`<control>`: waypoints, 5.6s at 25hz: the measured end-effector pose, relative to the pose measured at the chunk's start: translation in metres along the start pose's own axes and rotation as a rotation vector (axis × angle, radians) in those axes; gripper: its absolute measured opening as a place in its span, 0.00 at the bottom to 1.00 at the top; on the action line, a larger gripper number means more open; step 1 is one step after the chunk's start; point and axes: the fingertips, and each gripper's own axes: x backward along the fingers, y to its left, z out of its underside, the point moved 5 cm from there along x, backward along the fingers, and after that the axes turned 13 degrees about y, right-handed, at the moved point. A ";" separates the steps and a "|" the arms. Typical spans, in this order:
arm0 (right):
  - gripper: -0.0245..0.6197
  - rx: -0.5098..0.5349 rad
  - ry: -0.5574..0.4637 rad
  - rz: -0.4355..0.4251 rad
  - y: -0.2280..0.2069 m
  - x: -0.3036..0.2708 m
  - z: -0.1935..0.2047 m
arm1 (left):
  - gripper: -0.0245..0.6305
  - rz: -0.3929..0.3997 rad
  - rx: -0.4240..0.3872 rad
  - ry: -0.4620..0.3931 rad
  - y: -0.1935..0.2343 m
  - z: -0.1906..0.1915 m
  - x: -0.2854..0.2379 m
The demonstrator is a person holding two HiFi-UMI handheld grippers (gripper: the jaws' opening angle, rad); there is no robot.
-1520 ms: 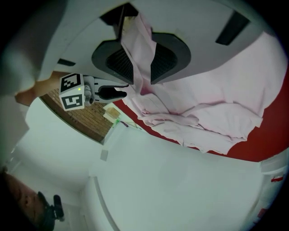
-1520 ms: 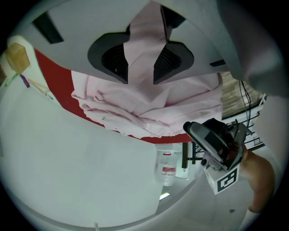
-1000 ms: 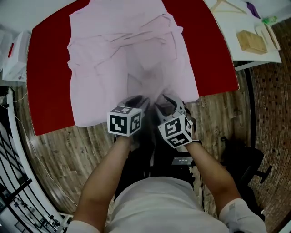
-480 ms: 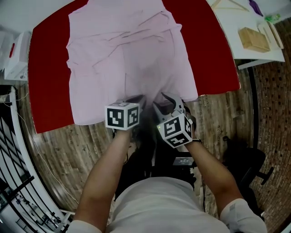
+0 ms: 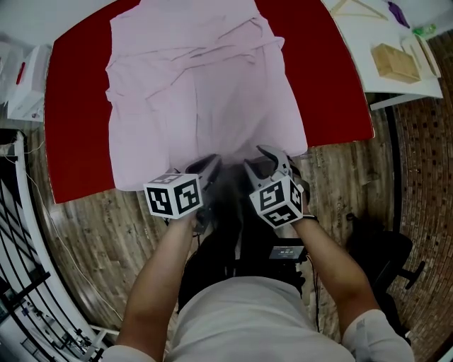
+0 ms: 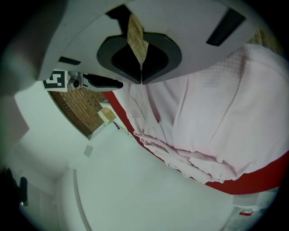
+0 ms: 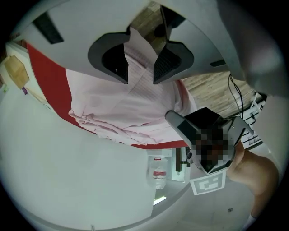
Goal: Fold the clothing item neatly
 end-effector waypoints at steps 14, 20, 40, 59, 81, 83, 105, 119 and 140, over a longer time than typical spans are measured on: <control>0.32 -0.004 -0.040 -0.057 0.044 0.001 -0.027 | 0.06 0.005 -0.080 -0.058 0.005 0.035 0.012; 0.31 -0.098 -0.027 -0.007 0.068 -0.017 -0.035 | 0.06 -0.296 -0.263 -0.068 0.030 0.064 0.038; 0.07 -0.100 -0.040 0.068 0.066 -0.006 -0.041 | 0.06 -0.334 -0.276 -0.085 0.039 0.064 0.010; 0.07 -0.050 -0.092 -0.130 0.092 -0.034 -0.114 | 0.06 -0.154 -0.351 0.086 0.045 0.125 -0.008; 0.07 -0.019 -0.205 -0.116 0.030 0.008 0.009 | 0.06 -0.255 -0.143 -0.176 0.169 0.155 0.106; 0.07 -0.069 -0.154 -0.081 0.019 0.007 0.036 | 0.06 -0.238 -0.121 -0.199 0.175 0.159 0.112; 0.16 -0.232 -0.064 -0.065 -0.010 -0.039 0.166 | 0.07 -0.116 -0.186 -0.232 0.107 0.166 0.022; 0.29 -0.131 -0.021 -0.051 -0.028 -0.078 0.193 | 0.28 -0.120 -0.343 -0.094 0.081 0.115 -0.124; 0.35 0.007 0.037 -0.173 -0.015 -0.097 0.199 | 0.05 0.006 -0.407 -0.063 0.066 0.167 -0.087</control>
